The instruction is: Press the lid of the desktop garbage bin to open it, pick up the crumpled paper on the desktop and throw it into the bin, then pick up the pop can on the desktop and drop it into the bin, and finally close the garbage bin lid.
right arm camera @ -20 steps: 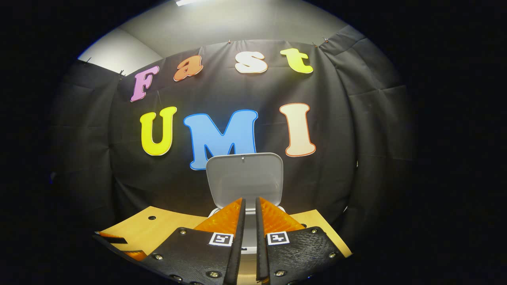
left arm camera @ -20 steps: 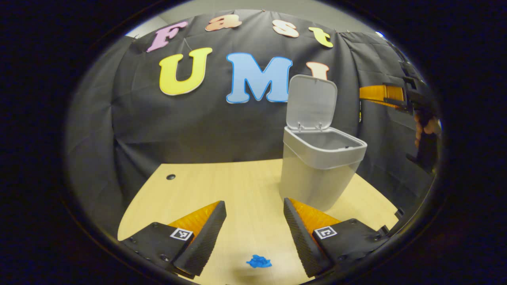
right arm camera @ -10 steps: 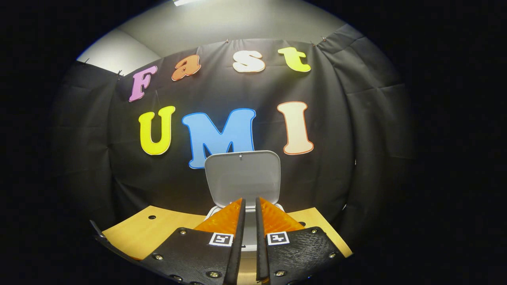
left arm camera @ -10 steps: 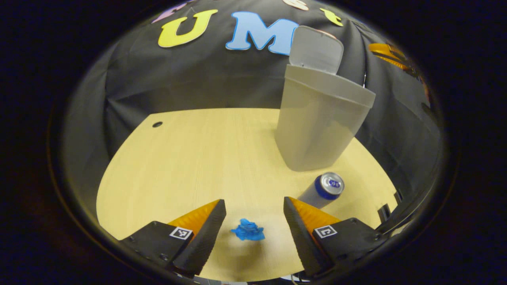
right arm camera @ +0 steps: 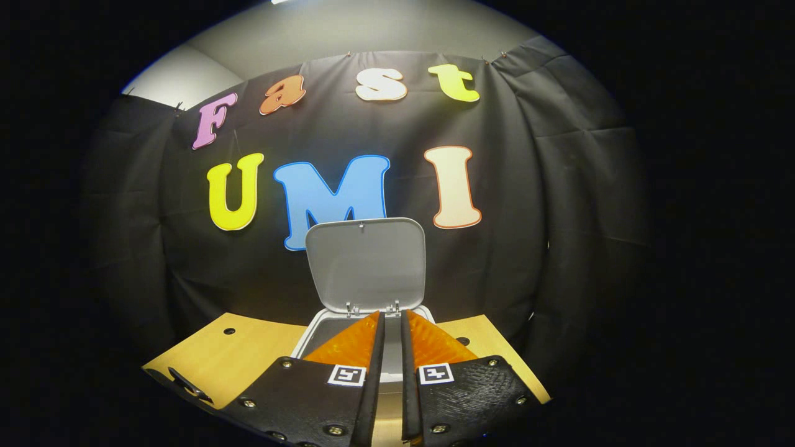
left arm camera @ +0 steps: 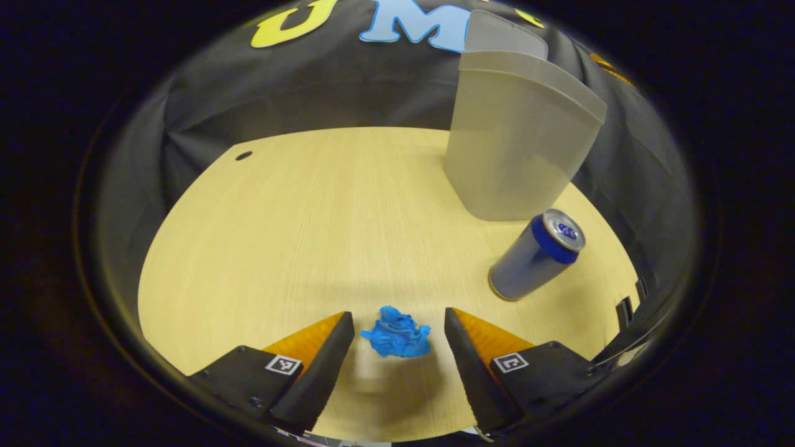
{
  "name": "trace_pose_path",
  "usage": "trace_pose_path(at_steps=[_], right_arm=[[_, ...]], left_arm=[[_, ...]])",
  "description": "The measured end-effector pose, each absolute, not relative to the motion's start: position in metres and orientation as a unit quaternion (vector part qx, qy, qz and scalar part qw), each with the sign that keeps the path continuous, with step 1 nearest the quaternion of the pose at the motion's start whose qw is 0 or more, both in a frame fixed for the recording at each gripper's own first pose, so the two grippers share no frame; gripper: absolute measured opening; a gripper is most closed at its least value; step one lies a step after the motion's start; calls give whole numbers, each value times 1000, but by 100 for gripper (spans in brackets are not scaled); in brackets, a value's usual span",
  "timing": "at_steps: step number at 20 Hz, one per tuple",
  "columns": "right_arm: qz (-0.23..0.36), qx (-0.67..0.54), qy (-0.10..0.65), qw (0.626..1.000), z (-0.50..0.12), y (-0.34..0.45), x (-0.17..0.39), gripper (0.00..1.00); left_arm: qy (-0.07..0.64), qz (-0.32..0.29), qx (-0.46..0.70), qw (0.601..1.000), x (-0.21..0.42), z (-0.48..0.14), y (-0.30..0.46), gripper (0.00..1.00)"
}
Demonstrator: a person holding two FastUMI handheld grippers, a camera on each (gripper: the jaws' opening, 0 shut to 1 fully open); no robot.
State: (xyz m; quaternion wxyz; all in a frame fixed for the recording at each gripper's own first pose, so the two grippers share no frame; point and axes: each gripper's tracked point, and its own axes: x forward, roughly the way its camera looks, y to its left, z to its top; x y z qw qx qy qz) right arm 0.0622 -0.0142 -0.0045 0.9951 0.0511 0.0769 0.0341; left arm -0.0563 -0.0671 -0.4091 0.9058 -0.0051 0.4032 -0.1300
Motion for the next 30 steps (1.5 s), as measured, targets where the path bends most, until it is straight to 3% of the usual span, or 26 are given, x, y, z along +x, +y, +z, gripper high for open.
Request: trace_pose_path(at_steps=[13, 16, 20, 29, 30], right_arm=[[23, 58, 86, 994, -12, -21, 66, 17], [23, 60, 89, 994, -15, -21, 67, 17], [23, 62, 92, 994, -17, -21, 70, 17], [21, 62, 93, 994, -21, -24, 75, 17], [21, 63, 93, 993, -21, -24, 75, 17]], left_arm=[[431, -121, 16, 894, -53, -437, -59, 94], [434, -116, 21, 893, -46, -437, -53, 65], [434, -117, 22, 893, -45, -436, -52, 51], [400, -110, 27, 909, -20, -398, -46, 51], [390, -108, 27, 914, -13, -387, -44, 47]])
